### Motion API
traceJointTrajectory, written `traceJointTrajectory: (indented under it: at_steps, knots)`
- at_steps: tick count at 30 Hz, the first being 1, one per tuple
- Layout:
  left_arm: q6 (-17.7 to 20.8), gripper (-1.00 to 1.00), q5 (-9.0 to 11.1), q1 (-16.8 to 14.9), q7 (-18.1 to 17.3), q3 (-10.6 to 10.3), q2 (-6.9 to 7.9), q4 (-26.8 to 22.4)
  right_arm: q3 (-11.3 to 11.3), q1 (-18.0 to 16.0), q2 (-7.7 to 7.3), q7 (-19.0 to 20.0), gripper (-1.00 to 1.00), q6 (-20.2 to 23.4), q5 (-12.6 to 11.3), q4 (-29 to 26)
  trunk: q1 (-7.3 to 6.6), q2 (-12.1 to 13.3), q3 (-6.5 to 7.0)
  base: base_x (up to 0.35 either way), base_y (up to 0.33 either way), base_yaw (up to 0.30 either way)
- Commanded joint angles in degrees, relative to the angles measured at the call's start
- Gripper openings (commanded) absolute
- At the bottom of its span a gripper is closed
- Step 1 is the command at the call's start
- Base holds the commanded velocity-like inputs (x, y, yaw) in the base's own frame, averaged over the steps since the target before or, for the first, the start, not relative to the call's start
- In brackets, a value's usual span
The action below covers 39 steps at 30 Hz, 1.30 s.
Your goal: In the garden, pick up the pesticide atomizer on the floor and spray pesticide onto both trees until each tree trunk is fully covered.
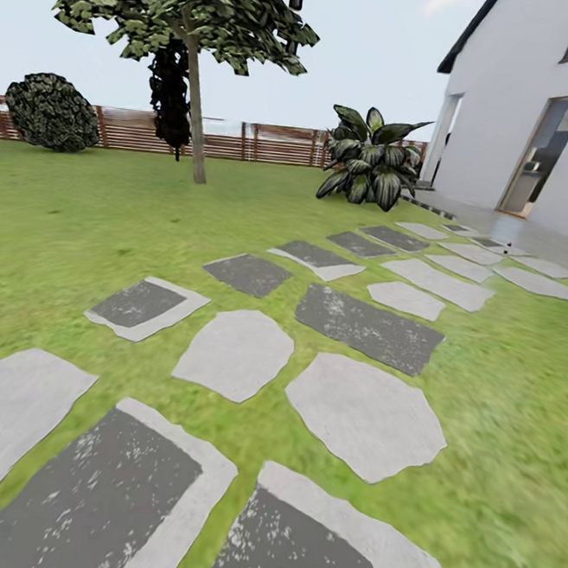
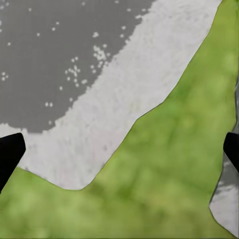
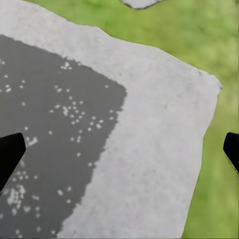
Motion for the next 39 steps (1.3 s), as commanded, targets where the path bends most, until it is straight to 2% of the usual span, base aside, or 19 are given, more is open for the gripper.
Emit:
traceJointTrajectory:
  at_steps: [1,6,16,39]
  knots:
    - [-0.2,1.0,0.0,0.0,0.0,0.1,-0.01,0.1,-0.1,0.0,0.01,0.0,1.0,-0.2,0.0,0.0,0.03,0.0,-0.05,0.339,0.0,0.0]
    - [-0.2,1.0,0.0,0.0,0.0,0.1,0.01,0.1,-0.1,0.0,0.01,0.0,1.0,-0.2,0.0,0.0,0.03,0.0,-0.05,0.339,0.0,-0.036]
    - [-0.2,1.0,0.0,0.0,0.1,0.1,0.01,0.1,-0.1,0.0,0.0,0.0,1.0,-0.2,0.0,0.0,0.03,0.0,-0.05,0.339,0.0,-0.213]
    - [-0.2,1.0,0.0,0.0,0.0,0.1,-0.02,0.1,-0.1,0.0,-0.01,0.0,1.0,-0.2,0.0,0.0,0.03,0.0,-0.05,0.339,0.0,-0.023]
